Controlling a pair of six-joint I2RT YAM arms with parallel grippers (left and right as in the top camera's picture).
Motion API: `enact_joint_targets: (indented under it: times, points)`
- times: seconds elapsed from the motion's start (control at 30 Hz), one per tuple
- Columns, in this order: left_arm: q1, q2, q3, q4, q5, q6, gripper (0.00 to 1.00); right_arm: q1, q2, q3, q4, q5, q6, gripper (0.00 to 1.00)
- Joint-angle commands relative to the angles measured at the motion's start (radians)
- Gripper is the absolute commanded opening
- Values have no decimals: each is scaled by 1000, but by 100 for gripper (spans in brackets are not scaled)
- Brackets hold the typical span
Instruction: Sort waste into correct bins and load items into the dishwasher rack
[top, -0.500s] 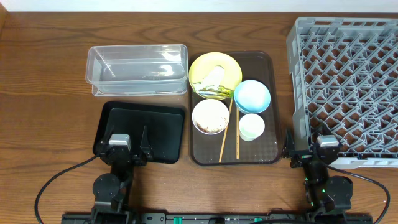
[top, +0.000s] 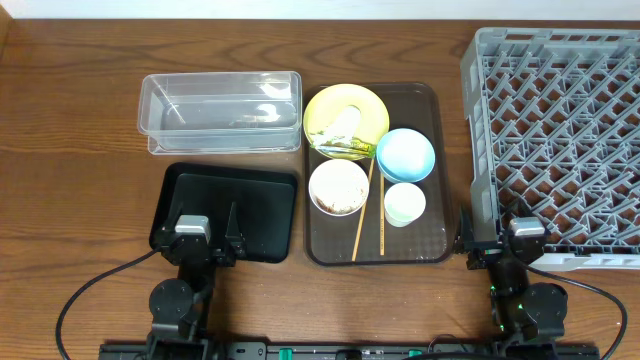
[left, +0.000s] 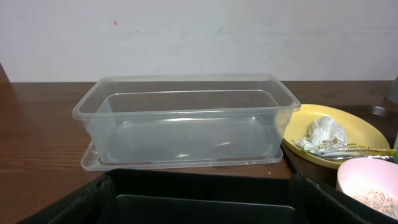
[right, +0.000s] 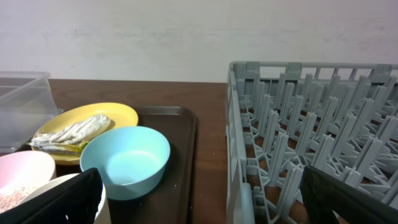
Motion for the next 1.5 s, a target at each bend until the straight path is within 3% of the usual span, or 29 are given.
enact_joint_targets:
  times: [0.0, 1.17, 1.47]
  points:
    - [5, -6, -14, -47, -15, 6, 92, 7, 2, -2, -4, 3, -8, 99]
    - [5, -6, -14, -46, -13, 5, 92, 7, 2, -2, 8, -7, -5, 99]
    - [5, 44, 44, -123, -12, -138, 91, 7, 16, 29, -17, 7, 44, 99]
